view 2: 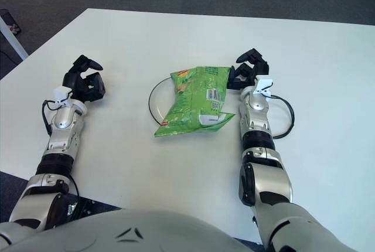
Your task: Put the snack into the plate.
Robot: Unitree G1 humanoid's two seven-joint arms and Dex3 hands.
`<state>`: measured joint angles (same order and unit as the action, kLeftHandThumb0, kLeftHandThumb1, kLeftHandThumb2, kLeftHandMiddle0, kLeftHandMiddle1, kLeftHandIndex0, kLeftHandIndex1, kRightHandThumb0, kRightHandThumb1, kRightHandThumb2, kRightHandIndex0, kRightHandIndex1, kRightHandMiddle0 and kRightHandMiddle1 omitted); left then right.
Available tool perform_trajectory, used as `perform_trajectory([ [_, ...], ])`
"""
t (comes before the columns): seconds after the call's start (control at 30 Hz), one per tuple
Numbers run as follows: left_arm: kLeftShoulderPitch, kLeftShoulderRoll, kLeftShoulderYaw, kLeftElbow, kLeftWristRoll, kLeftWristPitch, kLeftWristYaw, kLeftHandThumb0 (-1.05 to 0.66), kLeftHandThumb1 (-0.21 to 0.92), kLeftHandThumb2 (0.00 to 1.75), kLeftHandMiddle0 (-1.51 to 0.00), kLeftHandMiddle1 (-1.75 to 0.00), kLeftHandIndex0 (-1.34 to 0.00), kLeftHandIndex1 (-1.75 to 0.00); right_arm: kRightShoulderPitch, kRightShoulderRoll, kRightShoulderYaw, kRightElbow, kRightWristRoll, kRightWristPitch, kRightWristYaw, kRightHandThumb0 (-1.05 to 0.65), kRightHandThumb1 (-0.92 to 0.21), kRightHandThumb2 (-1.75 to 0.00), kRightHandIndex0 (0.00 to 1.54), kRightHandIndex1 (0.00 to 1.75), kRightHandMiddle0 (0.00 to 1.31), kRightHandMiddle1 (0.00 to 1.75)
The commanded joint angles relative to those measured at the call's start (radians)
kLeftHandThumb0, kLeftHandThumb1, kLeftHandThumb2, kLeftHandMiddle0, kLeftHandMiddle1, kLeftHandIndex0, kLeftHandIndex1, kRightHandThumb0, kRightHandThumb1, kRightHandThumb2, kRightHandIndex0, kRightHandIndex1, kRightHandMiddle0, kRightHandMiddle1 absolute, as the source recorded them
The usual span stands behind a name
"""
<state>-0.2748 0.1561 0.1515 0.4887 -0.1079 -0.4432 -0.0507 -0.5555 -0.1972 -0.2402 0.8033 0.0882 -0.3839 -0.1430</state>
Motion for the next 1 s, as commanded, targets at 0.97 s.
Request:
perform_trajectory([
  [0.97, 0.239, -0.092, 0.005, -0.069, 0.036, 0.013, 0.13, -0.46, 0.37, 1.25, -1.09, -1.75, -0.57, -1.75, -0.098, 0.011, 0.06, 0.296, -0.068, -0.039, -0.022, -0.46, -0.36, -1.26, 1.31, 1.75, 0.58, 1.75],
])
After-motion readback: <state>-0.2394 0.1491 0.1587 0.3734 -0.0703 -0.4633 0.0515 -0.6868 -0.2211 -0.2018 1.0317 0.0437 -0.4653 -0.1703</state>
